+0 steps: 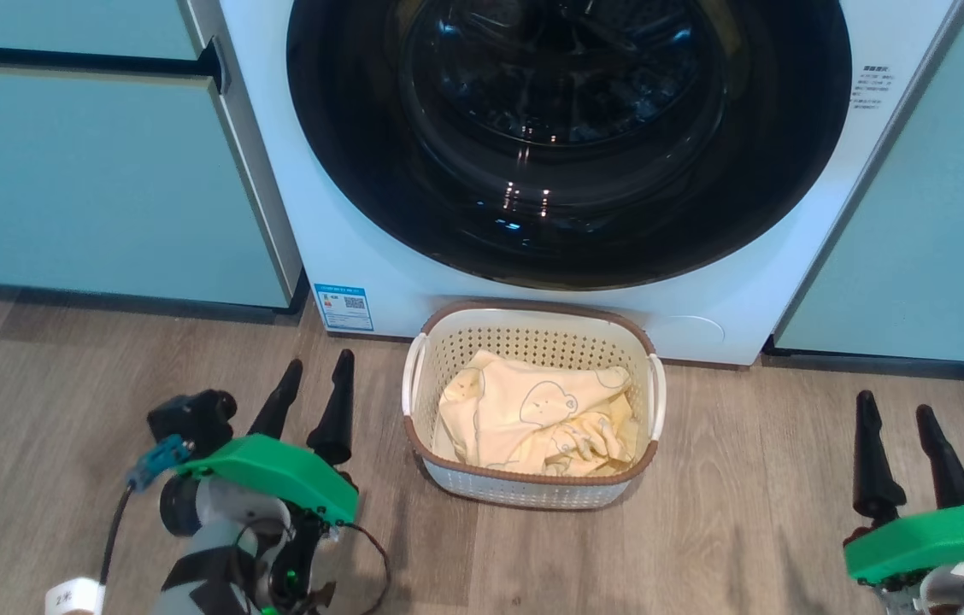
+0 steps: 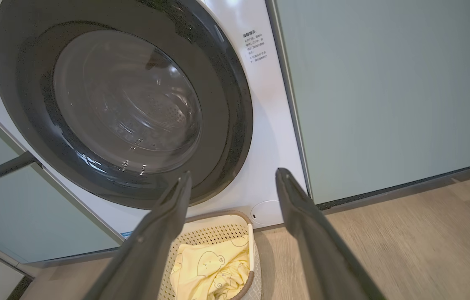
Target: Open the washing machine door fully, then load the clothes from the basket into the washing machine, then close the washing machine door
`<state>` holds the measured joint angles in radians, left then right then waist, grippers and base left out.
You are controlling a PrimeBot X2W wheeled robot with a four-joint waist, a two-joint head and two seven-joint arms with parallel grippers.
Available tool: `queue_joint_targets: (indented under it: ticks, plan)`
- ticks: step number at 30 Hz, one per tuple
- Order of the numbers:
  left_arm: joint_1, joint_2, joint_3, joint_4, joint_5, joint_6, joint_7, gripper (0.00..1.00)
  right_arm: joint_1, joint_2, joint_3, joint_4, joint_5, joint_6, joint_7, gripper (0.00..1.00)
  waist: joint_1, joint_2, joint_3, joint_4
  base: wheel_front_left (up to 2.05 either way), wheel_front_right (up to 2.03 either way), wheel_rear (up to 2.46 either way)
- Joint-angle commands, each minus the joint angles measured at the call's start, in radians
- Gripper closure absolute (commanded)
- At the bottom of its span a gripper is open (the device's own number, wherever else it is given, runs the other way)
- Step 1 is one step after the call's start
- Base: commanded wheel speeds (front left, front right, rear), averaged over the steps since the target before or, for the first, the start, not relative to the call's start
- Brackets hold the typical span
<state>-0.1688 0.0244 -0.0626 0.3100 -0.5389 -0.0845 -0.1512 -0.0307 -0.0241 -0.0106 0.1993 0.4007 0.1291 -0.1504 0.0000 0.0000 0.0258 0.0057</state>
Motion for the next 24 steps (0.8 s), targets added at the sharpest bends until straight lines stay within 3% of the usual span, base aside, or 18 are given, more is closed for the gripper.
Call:
queue_joint_targets:
  ticks: [1, 24]
  plan:
    - [-0.061, 0.019, 0.022, -0.029, 0.031, 0.003, -0.015, 0.0, -0.066, -0.018, 0.017, -0.042, -0.031, 0.001, -0.015, 0.0, 0.0, 0.0, 0.0, 0.001, 0.0, 0.0, 0.0]
    - [-0.124, 0.024, 0.006, -0.005, 0.296, 0.04, -0.082, 0.0, -0.078, -0.024, 0.024, -0.069, -0.276, 0.001, -0.083, 0.0, 0.0, 0.0, 0.001, -0.002, 0.0, 0.0, 0.0]
